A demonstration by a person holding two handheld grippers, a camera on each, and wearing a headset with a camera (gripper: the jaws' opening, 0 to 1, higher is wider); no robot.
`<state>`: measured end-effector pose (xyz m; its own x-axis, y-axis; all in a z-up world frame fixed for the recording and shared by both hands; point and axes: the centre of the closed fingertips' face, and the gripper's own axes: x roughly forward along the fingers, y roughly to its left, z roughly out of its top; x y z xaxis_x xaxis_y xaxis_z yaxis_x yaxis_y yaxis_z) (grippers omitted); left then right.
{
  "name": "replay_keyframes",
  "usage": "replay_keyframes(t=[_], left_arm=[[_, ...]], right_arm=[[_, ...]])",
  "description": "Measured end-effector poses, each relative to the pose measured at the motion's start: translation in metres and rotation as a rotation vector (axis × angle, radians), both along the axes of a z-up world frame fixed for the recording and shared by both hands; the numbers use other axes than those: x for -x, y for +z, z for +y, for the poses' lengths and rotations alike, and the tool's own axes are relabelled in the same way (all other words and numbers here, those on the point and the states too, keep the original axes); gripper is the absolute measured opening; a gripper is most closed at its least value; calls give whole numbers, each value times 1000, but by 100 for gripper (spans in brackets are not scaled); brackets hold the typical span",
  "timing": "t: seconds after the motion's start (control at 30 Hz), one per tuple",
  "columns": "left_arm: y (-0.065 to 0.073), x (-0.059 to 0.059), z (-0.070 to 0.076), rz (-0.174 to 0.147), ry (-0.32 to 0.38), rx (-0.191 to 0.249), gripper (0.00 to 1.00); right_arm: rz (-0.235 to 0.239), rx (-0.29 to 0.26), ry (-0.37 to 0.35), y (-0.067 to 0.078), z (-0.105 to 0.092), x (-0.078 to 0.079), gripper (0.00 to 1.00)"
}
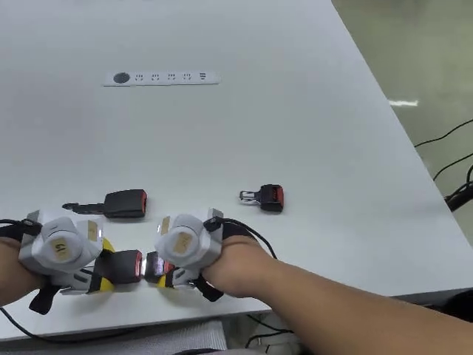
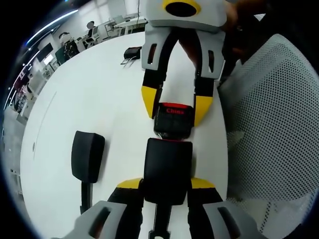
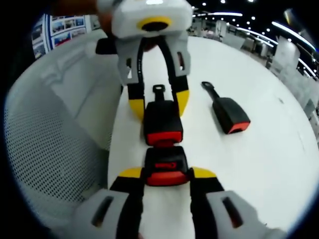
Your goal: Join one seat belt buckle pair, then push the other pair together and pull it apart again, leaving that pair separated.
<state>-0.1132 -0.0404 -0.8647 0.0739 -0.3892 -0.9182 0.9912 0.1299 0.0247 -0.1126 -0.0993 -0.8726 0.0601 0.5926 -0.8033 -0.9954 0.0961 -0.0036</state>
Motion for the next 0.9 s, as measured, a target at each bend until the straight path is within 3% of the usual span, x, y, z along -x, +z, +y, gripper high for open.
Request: replay_keyframes(t=[0.13, 0.17, 0.3, 0.33, 0.37, 0.47, 0.5, 0.6, 0.63, 0.7, 0.77, 0.83, 0.9], left_arm=[[5, 1, 0, 2, 2, -1, 35], [9, 1, 0, 2, 6, 18, 35], [21, -1, 5, 4, 16, 26, 37], [30, 0, 1, 50, 71, 83, 37], [35, 2, 0, 84, 82, 110, 37], [46, -12, 7, 43, 58, 108, 42], [48, -18, 8, 33, 58, 108, 42], [55, -47, 7, -59, 59, 123, 45], [55, -52, 7, -65, 59, 119, 46], [52, -68, 5, -111, 33, 104, 51], [48, -82, 3, -144, 16, 76, 55], [44, -99, 7, -188, 23, 17, 53], [42, -105, 0, -168, 28, 36, 54]], right_arm=[[-30, -11, -9, 6, -3, -2, 42], [-37, -28, -16, 10, -5, -3, 42], [-25, -106, -82, 24, -11, -8, 40], [-21, -128, -118, 29, -19, -12, 41], [-21, -137, -127, 30, -20, -13, 41], [-16, -218, -233, 45, -40, -27, 41], [-17, -226, -236, 46, -45, -29, 41], [-55, -203, -261, 46, -74, -45, 41], [-61, -191, -265, 44, -82, -50, 41], [-74, -178, -291, 43, -101, -64, 42], [-85, -166, -311, 44, -119, -76, 41], [-114, -145, -333, 47, -137, -90, 42], [-127, -129, -341, 48, -150, -98, 42]])
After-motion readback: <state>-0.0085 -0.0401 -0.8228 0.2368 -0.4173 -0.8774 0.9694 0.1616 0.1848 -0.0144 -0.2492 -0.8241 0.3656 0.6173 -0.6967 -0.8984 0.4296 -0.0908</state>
